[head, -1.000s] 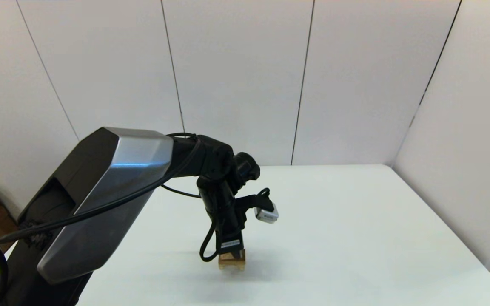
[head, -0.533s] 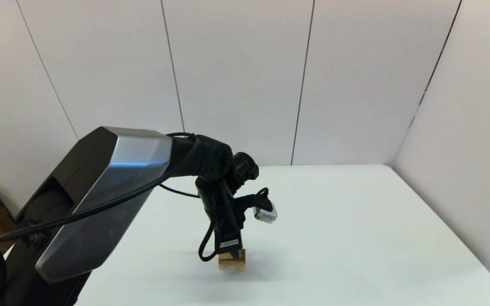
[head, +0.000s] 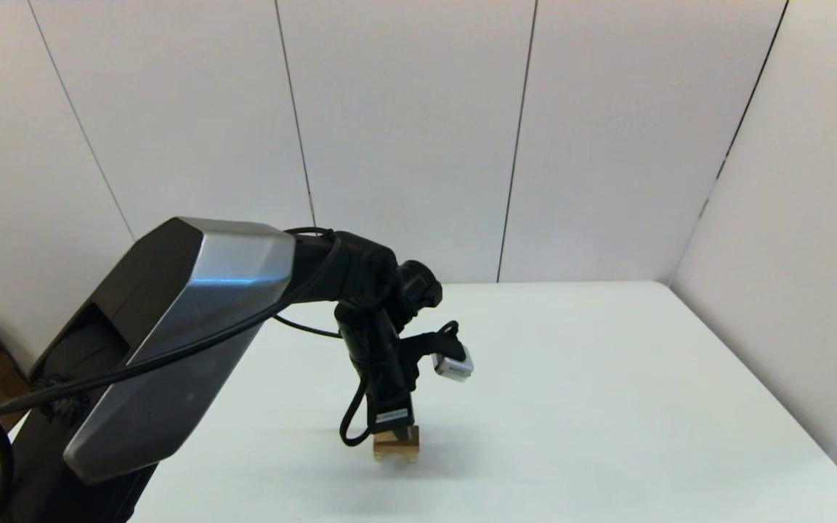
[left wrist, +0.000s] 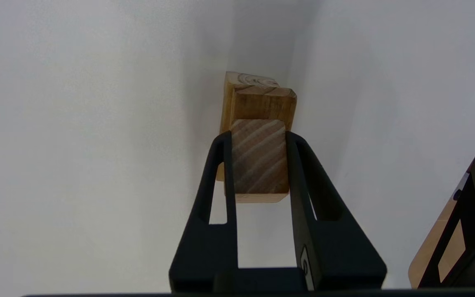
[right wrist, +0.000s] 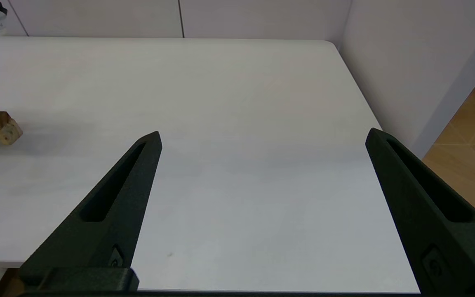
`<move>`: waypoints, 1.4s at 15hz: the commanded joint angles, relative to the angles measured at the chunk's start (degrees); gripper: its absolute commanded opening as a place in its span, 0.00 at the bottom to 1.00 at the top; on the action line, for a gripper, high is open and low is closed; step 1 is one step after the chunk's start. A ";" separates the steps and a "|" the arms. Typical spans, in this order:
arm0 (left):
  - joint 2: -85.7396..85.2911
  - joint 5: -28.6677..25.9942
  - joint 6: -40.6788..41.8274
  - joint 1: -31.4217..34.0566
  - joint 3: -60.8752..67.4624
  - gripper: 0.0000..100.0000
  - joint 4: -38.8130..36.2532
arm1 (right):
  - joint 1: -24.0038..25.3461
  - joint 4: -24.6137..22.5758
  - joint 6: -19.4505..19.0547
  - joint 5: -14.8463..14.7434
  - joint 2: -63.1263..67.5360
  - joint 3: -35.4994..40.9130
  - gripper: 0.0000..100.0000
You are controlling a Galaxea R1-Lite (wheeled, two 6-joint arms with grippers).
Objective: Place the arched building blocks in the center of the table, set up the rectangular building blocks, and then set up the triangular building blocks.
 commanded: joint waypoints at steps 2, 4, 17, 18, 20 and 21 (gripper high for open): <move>0.14 -0.04 0.25 -0.02 0.07 0.00 0.40 | 0.01 -0.04 -0.03 0.02 -0.11 -0.01 1.00; 0.14 0.05 0.25 -0.02 0.07 0.00 0.40 | 0.01 0.05 -0.03 0.02 -0.11 -0.01 1.00; 0.05 0.14 -0.19 0.07 -0.28 1.00 0.05 | 0.01 0.05 -0.12 0.02 -0.11 -0.01 1.00; -0.22 0.14 -0.19 0.51 -0.55 1.00 -0.04 | 0.01 -0.04 -0.03 0.02 -0.11 -0.01 1.00; -1.62 0.05 -0.71 1.74 -0.72 1.00 -0.31 | 0.01 0.05 -0.03 0.02 -0.11 -0.01 1.00; -2.41 -0.04 -1.06 2.62 -0.90 1.00 -0.48 | 0.01 -0.04 -0.03 0.02 -0.11 -0.01 1.00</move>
